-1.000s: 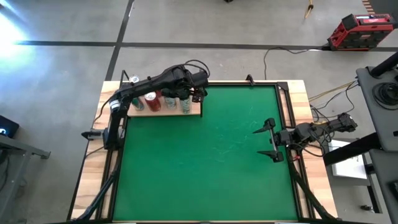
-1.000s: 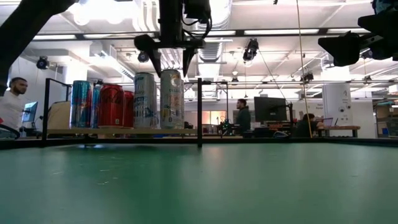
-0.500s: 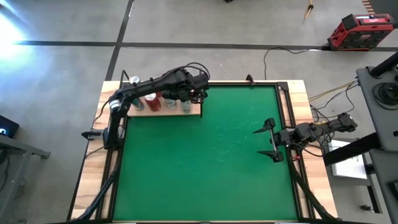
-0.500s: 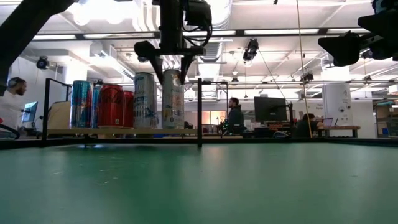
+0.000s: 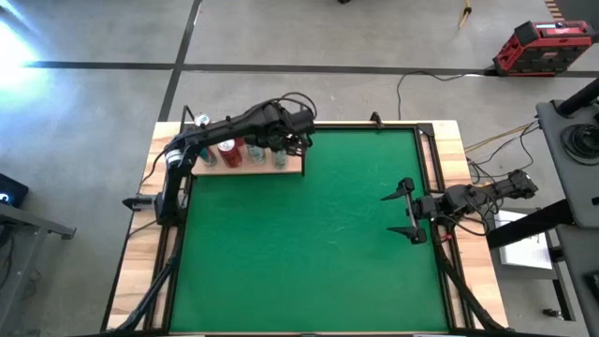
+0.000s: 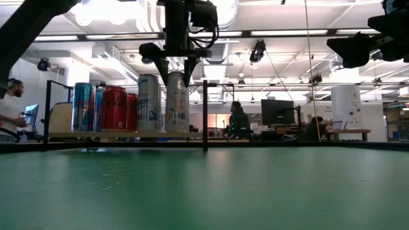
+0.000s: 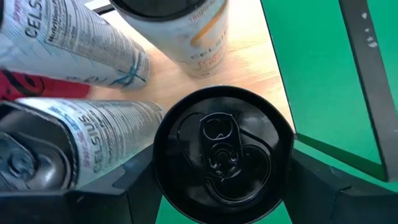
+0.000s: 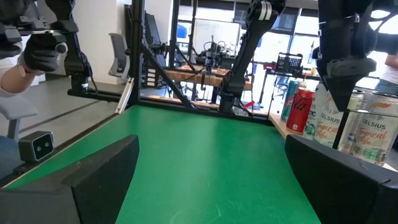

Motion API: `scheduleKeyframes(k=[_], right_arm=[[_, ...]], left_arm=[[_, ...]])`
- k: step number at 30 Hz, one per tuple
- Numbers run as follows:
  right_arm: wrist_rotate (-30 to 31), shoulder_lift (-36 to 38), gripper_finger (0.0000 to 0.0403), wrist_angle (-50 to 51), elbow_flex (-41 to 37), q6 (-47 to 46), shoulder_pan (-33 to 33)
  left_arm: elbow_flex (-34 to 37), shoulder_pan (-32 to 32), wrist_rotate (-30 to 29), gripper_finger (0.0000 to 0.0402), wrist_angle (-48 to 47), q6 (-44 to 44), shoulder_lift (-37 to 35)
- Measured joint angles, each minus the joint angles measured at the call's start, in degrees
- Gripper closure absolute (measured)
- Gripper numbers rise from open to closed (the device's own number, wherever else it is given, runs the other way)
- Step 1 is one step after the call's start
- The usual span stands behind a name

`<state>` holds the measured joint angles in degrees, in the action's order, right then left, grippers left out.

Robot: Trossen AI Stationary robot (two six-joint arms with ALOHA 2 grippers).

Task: Place canned beverage on shelf
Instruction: Put the white yellow soda can on the shelf aligned with the other white yellow soda can

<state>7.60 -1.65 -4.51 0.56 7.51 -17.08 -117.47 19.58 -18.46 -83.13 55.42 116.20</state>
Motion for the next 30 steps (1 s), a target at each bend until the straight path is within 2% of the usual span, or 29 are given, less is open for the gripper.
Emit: scheduleKeyframes(k=[20,30], right_arm=[[0.0,0.0,0.0007,0.0,0.02,-0.02,0.0],[-0.01,0.0,0.0007,0.0,0.01,-0.01,0.0]], left_arm=[[0.17,1.3,0.02,0.0153,2.03,-3.83,0.0],[0.25,1.24,1.51,0.0106,1.68,-1.94,0.0]])
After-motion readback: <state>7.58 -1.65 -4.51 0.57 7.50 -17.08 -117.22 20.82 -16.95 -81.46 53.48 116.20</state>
